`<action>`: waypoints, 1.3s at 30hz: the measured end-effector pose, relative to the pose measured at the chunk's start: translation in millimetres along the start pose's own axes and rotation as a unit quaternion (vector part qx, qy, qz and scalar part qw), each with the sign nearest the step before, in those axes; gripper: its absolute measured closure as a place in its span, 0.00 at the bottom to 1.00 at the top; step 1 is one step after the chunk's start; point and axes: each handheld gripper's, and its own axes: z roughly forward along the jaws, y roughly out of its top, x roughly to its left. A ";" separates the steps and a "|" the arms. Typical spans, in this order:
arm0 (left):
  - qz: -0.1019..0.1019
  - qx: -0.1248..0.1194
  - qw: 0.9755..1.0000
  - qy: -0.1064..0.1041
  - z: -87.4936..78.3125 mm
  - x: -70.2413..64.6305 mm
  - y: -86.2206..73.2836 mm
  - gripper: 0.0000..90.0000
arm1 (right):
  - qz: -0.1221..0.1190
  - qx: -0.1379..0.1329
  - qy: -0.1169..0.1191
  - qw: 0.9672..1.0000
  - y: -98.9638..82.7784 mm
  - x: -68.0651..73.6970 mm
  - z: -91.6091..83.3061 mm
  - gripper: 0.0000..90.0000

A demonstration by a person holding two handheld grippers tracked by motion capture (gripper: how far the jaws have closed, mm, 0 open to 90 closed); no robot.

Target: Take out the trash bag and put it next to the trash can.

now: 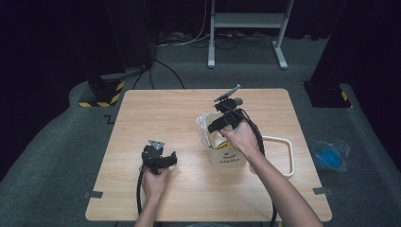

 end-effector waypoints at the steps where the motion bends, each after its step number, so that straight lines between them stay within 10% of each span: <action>1: -0.001 -0.001 1.000 0.000 0.1 -0.1 0.0 0.18 | -0.001 0.001 0.000 1.000 0.3 0.6 0.3 0.38; 39: -0.001 -0.001 1.000 0.000 0.1 -0.2 0.0 0.18 | -0.028 0.029 -0.005 0.999 4.0 26.8 17.2 0.36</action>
